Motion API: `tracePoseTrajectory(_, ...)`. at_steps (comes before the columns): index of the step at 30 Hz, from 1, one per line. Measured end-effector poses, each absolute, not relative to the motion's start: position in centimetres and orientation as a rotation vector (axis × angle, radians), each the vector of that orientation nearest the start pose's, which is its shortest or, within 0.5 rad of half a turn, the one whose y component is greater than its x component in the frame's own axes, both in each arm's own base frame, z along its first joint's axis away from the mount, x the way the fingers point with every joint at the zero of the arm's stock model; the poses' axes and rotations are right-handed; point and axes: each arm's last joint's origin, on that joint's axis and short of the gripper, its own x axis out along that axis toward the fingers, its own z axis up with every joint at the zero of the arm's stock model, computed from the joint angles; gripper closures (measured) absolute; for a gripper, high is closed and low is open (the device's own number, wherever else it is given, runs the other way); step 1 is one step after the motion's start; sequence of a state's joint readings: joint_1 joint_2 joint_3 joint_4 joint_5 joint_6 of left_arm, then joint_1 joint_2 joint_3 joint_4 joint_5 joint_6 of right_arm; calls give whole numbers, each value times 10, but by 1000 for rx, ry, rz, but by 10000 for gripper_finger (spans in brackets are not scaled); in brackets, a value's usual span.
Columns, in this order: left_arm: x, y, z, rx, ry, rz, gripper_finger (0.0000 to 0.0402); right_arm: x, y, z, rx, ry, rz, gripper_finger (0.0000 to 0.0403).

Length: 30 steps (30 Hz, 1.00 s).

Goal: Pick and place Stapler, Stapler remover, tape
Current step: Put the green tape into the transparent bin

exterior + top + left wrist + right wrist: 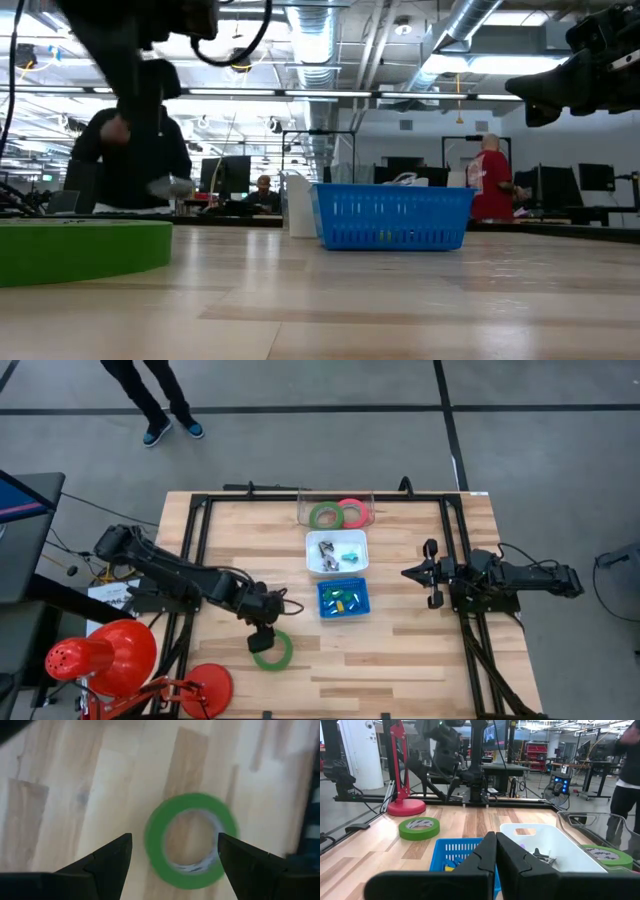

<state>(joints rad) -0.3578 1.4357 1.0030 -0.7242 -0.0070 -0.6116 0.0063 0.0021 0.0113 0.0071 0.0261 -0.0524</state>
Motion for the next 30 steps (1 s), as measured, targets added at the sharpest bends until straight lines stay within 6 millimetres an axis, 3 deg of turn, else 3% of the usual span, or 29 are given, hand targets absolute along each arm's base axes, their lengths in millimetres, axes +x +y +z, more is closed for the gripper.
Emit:
tracePoseTrajectory(12,237,-99,201,-282,1245,114,119,97,0,168,-52,-16,-20,402)
tracePoseTrajectory(24,250,-104,179,-305,1266,152,119,97,0,168,-52,-16,-20,402)
tracePoseTrajectory(30,253,-107,167,-402,1317,221,119,97,0,168,-52,-16,-20,402)
